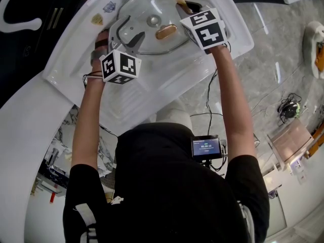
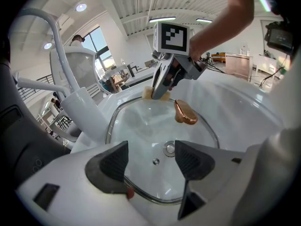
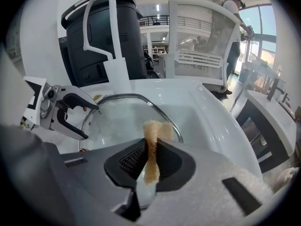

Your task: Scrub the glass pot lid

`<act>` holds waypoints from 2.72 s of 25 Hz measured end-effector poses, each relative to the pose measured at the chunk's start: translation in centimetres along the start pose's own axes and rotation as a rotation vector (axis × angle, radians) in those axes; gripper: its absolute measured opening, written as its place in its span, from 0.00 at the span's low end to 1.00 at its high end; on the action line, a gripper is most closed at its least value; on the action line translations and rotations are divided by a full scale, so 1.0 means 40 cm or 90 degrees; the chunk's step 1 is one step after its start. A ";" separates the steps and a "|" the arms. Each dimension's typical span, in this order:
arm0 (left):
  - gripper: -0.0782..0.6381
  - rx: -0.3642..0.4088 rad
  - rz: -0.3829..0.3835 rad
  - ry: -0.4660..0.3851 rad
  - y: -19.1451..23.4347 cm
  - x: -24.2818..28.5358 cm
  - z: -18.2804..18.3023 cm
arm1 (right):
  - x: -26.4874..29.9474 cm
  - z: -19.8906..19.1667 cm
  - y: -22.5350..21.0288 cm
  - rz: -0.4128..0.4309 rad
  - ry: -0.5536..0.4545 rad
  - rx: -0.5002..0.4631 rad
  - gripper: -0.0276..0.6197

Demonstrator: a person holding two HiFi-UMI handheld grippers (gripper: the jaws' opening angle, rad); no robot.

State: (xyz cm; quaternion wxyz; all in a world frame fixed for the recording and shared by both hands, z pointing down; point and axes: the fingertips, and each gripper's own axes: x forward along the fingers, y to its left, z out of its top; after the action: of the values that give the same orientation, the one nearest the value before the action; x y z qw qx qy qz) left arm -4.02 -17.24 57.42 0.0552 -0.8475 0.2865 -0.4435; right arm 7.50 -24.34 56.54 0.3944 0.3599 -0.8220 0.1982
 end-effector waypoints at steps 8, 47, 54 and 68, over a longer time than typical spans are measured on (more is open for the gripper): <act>0.52 0.001 -0.001 0.000 0.001 0.000 0.001 | -0.001 0.014 0.011 0.007 -0.006 0.003 0.09; 0.52 0.000 0.002 -0.001 -0.001 0.001 0.002 | 0.024 0.075 0.237 0.131 -0.019 -0.088 0.09; 0.52 -0.001 0.002 -0.001 -0.001 0.001 0.002 | 0.026 0.070 0.256 0.144 -0.012 -0.100 0.09; 0.52 -0.001 0.003 -0.003 0.000 0.002 0.002 | 0.024 0.072 0.246 0.145 -0.014 -0.101 0.09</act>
State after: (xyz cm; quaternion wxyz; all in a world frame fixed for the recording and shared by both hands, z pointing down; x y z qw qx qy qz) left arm -3.94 -17.30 57.44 0.0562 -0.8478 0.2883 -0.4416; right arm -1.73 -20.00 55.11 0.3873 0.2339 -0.8750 0.1723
